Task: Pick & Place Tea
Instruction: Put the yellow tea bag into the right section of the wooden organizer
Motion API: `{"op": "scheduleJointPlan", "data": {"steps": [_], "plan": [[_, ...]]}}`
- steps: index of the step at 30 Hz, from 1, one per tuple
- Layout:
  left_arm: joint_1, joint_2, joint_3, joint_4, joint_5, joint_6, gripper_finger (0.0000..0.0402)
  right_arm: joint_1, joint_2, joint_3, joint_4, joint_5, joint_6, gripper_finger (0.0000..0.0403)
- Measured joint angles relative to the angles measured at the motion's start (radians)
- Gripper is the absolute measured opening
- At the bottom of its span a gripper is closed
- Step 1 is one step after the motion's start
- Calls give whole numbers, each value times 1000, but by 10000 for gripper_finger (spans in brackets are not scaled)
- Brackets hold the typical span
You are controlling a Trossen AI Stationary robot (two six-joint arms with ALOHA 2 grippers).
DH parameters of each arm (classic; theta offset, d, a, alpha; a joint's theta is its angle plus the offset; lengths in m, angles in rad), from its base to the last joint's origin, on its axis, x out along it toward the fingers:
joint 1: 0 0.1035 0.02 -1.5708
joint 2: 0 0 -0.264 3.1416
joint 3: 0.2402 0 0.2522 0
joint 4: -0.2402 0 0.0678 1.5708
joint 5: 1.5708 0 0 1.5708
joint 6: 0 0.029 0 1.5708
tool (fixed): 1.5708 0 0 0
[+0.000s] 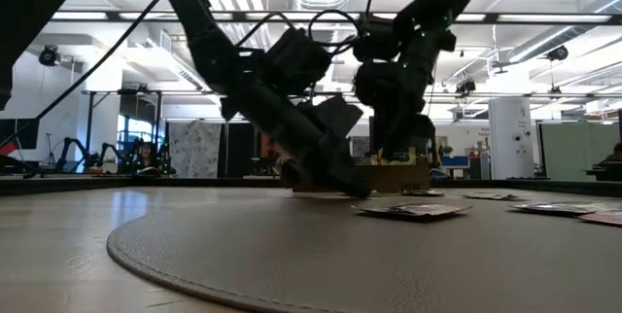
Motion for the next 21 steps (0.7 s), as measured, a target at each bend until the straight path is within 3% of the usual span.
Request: {"op": "scheduleJointPlan", "data": {"steps": [7,16,21], "plan": [[0,-1,7,-50,7,5,35,-1,0,-110,194,19,159,171],[3,-160,-16,-83,-43,74,35,-1,0,-126,198,61,170,171],[26,-98,-22,-67,-43,76,35,-2,0,-120,192,64,174,171]]}}
